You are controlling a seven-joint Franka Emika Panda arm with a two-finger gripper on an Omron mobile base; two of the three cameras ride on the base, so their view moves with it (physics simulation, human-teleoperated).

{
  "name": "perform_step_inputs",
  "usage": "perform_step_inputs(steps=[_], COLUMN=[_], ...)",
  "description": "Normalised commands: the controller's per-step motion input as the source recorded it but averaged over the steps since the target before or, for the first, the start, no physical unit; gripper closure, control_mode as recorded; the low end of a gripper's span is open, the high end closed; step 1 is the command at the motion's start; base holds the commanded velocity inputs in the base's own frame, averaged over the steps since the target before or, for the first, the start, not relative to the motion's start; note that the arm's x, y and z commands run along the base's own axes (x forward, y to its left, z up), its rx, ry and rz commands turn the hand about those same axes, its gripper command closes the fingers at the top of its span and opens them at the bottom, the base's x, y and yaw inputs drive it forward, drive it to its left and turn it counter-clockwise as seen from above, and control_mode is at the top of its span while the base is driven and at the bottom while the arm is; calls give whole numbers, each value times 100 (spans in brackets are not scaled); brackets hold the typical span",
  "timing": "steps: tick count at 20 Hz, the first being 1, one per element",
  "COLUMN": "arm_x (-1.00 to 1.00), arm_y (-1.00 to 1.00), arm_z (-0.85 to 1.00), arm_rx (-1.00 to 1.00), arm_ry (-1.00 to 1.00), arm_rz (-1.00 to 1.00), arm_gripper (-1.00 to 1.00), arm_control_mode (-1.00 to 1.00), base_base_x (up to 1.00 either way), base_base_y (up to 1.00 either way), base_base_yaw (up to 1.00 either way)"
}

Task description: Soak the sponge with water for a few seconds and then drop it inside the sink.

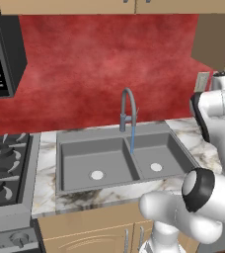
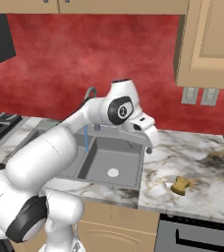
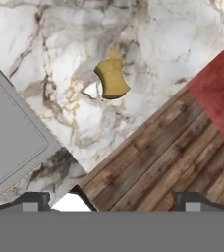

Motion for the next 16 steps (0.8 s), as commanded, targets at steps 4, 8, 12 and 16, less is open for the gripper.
perform_step_inputs(steps=[4,8,12,16], arm_x=[-9,0,0,0], arm_y=[-36,-36,-34,-33], arm_z=[0,-1,-7,-13], arm_rx=[0,3,4,8], arm_ry=[19,16,13,11], arm_rz=[1,7,5,3], arm_gripper=[-100,-100,-100,-100], arm_control_mode=[-100,-100,-100,-100], base_base_x=[0,0,0,0], base_base_y=[0,0,0,0], base_base_yaw=[0,0,0,0])
